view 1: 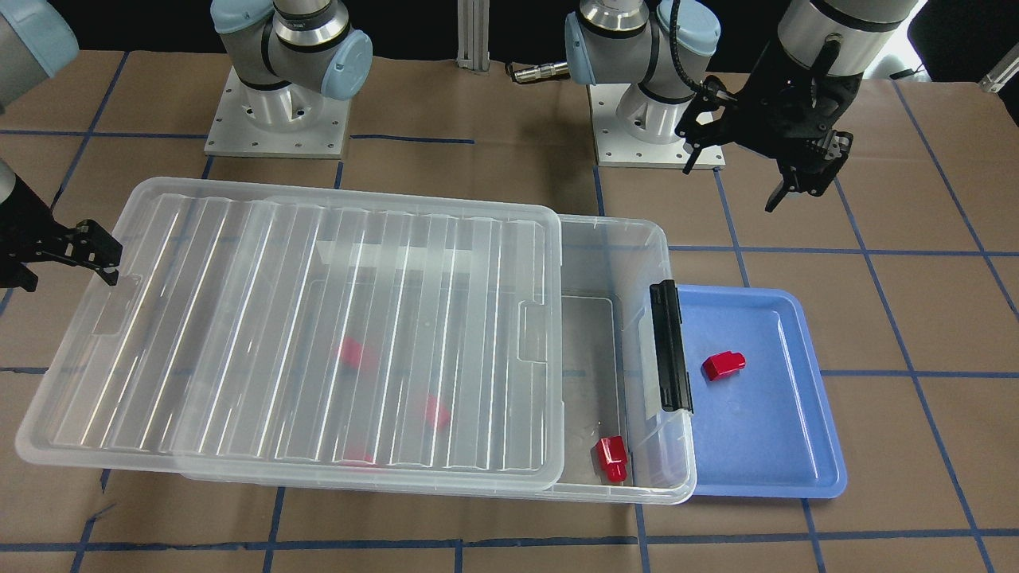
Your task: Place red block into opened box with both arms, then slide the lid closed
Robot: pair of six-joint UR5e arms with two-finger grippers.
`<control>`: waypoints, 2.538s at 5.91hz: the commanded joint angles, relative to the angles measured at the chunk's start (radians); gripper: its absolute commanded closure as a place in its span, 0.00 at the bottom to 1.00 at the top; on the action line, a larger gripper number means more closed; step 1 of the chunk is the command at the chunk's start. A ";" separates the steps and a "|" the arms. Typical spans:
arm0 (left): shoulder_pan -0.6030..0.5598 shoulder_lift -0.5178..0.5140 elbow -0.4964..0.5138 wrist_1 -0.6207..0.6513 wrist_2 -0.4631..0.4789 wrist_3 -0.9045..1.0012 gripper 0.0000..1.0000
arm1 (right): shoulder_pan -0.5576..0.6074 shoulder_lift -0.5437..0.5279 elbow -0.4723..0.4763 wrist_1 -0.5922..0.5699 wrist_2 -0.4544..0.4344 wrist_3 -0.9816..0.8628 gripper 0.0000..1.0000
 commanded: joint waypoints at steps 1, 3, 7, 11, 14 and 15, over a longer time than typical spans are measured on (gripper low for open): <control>0.072 -0.009 -0.028 0.000 0.000 0.349 0.02 | -0.072 0.000 -0.001 -0.002 0.000 -0.065 0.00; 0.141 -0.006 -0.161 0.165 0.002 0.753 0.02 | -0.131 0.000 -0.010 -0.002 0.000 -0.105 0.00; 0.213 -0.113 -0.363 0.510 0.039 1.141 0.04 | -0.157 -0.003 -0.024 0.000 -0.011 -0.106 0.00; 0.212 -0.330 -0.374 0.652 0.029 1.120 0.03 | -0.044 -0.098 -0.118 0.180 -0.011 0.104 0.00; 0.200 -0.391 -0.375 0.695 0.029 1.051 0.03 | 0.239 -0.097 -0.332 0.440 0.064 0.458 0.00; 0.191 -0.397 -0.383 0.706 0.028 1.047 0.04 | 0.354 -0.088 -0.378 0.477 0.069 0.600 0.00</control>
